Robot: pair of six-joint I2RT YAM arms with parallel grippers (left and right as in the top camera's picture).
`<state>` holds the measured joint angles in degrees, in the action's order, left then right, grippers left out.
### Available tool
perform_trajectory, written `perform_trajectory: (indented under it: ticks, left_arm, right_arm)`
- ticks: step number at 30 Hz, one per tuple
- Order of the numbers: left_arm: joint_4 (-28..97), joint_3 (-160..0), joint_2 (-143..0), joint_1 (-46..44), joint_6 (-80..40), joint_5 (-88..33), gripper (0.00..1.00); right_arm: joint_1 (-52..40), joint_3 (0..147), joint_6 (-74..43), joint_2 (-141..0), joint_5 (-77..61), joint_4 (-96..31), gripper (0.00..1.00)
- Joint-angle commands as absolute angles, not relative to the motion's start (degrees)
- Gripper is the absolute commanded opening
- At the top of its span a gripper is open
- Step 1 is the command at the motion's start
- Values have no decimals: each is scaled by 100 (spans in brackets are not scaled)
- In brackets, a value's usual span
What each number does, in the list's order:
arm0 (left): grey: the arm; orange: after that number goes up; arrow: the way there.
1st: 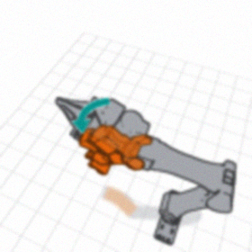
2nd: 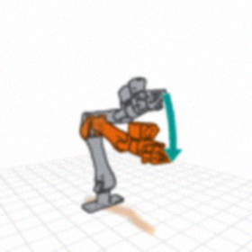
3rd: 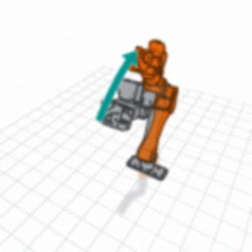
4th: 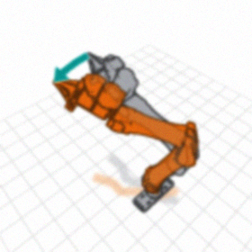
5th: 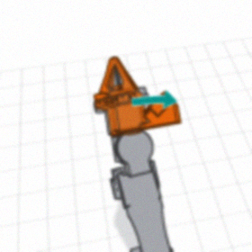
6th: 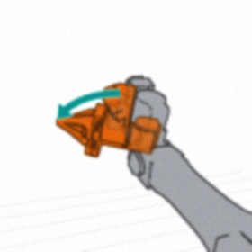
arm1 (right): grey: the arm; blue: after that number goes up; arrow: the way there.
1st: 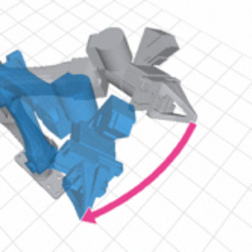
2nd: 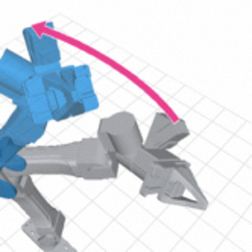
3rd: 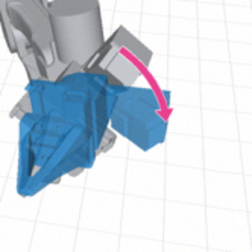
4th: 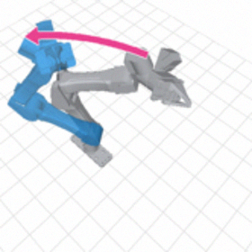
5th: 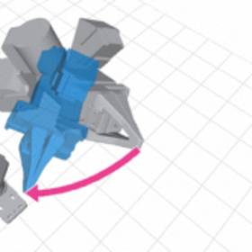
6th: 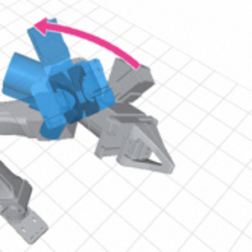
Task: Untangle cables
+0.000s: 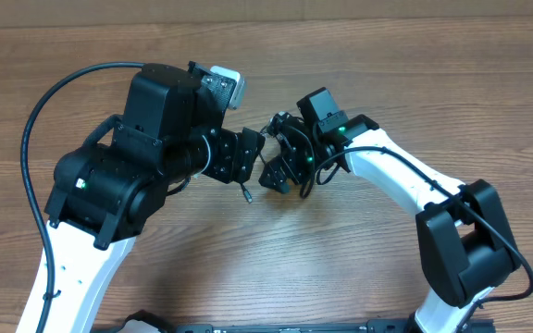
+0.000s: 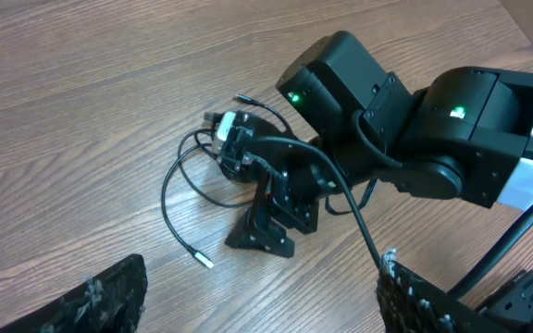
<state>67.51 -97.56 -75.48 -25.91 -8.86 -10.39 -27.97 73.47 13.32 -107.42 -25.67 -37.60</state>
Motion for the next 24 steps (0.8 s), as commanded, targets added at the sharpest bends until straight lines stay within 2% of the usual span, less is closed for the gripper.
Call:
perform_trajectory:
  ticks: [1, 12, 24]
  left_arm:
    - [6733, -9865, -7487, -2628, -878, -963, 79]
    - [6729, -9865, -7487, -2628, -880, -888, 83]
    - [6836, -9865, -7487, -2628, -880, -878, 83]
  right_arm:
    - [-2604, 7295, 1334, -10750, -2091, -3710, 100]
    - [-1881, 7690, 921, -10750, -2198, -4010, 100]
    - [-1758, 9074, 921, -10748, -1894, -5118, 100]
